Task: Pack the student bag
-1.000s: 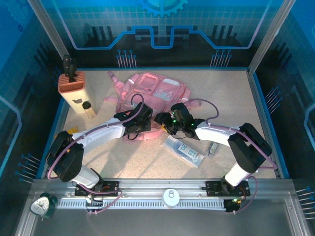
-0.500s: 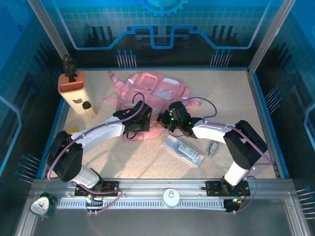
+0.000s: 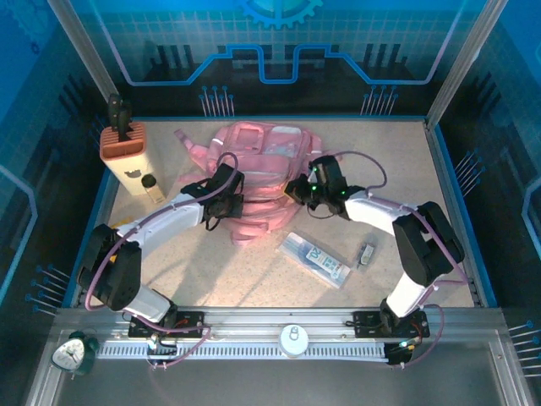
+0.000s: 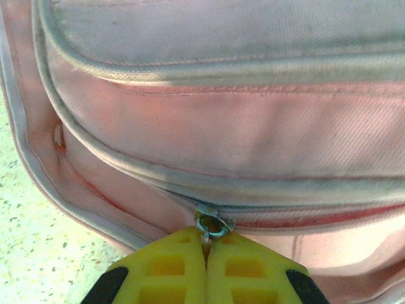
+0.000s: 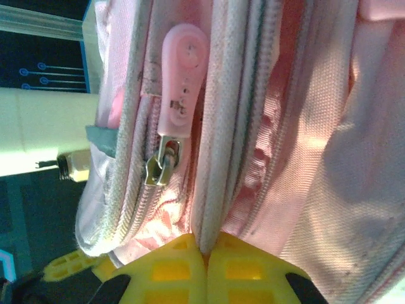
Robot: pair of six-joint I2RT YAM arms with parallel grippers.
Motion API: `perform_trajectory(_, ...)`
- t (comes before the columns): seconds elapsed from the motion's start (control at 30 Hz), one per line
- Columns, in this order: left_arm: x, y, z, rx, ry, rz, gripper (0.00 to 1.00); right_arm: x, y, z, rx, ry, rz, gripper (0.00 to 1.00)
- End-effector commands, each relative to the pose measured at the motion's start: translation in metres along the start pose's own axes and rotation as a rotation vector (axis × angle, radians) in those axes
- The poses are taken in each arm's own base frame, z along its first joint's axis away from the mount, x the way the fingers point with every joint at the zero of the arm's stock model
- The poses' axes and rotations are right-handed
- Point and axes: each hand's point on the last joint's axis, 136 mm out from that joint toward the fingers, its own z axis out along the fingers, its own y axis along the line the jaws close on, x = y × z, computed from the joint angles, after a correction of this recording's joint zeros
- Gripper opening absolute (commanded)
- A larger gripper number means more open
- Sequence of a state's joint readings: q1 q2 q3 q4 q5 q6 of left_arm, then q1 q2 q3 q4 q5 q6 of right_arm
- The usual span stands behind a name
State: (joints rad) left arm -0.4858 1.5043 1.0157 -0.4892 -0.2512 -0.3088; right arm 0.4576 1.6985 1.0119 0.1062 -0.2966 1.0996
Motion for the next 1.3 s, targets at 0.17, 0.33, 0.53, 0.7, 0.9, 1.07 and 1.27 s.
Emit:
perform_trajectory(0.17, 0.002, -0.07, -0.014, 0.144, -0.012, -0.028, 0.0, -0.084, 0.012, 0.01, 0.014, -0.039, -0.111, 0.23)
perform_trajectory(0.33, -0.016, -0.078, -0.01, 0.126, -0.041, -0.041, 0.0, -0.054, 0.019, -0.02, -0.027, -0.023, -0.08, 0.48)
perform_trajectory(0.53, -0.02, -0.083, -0.012, 0.154, -0.054, -0.035, 0.0, 0.012, 0.03, 0.0, -0.126, 0.092, 0.029, 0.5)
perform_trajectory(0.7, -0.015, -0.082, -0.012, 0.167, -0.051, -0.04, 0.0, 0.034, 0.041, 0.03, -0.138, 0.136, 0.048, 0.46)
perform_trajectory(0.9, -0.011, -0.085, -0.01, 0.179, -0.035, -0.015, 0.0, 0.029, 0.036, 0.051, -0.094, 0.107, 0.035, 0.25)
perform_trajectory(1.07, 0.001, -0.067, -0.011, 0.112, -0.016, 0.049, 0.0, 0.007, 0.024, 0.039, -0.047, 0.035, 0.005, 0.0)
perform_trajectory(1.27, 0.019, -0.019, -0.005, -0.034, -0.001, 0.039, 0.0, -0.021, 0.018, 0.015, -0.029, -0.02, -0.025, 0.0)
